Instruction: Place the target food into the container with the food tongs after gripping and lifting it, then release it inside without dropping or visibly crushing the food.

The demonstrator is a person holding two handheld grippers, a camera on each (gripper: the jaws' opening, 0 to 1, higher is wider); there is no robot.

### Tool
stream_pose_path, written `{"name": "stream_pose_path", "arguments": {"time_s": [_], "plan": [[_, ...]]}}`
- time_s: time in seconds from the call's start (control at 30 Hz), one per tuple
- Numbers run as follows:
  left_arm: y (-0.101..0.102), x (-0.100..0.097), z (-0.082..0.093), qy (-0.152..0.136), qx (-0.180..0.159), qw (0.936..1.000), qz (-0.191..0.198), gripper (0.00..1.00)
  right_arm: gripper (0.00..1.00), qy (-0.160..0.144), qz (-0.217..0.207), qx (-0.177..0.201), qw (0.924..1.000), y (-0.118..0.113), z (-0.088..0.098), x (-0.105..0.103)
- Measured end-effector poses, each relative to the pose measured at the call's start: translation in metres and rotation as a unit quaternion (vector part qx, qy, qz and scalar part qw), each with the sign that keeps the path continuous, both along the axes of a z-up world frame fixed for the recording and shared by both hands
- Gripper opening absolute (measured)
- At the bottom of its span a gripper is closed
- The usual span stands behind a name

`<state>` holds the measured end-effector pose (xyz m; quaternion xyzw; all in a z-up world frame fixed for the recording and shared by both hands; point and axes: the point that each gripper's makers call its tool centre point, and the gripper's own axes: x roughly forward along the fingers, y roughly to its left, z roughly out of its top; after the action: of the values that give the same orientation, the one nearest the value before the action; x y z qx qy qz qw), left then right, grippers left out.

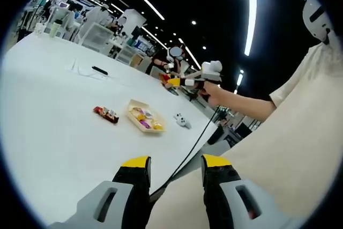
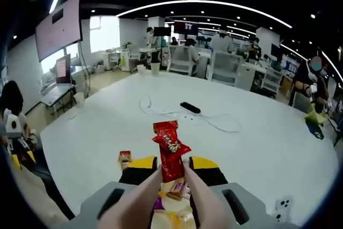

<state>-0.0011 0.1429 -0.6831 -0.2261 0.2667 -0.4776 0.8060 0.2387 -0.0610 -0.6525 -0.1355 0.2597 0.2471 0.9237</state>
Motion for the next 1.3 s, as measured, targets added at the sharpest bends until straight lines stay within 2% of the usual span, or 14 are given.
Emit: {"name": "stream_pose_path", "arguments": {"time_s": [1.3], "plan": [[-0.002,-0.003,-0.001,0.002,0.002,1.0,-0.007,0.37,0.24,0.003,-0.032,0.021,0.9993,-0.027,0.006,-0.006]]}}
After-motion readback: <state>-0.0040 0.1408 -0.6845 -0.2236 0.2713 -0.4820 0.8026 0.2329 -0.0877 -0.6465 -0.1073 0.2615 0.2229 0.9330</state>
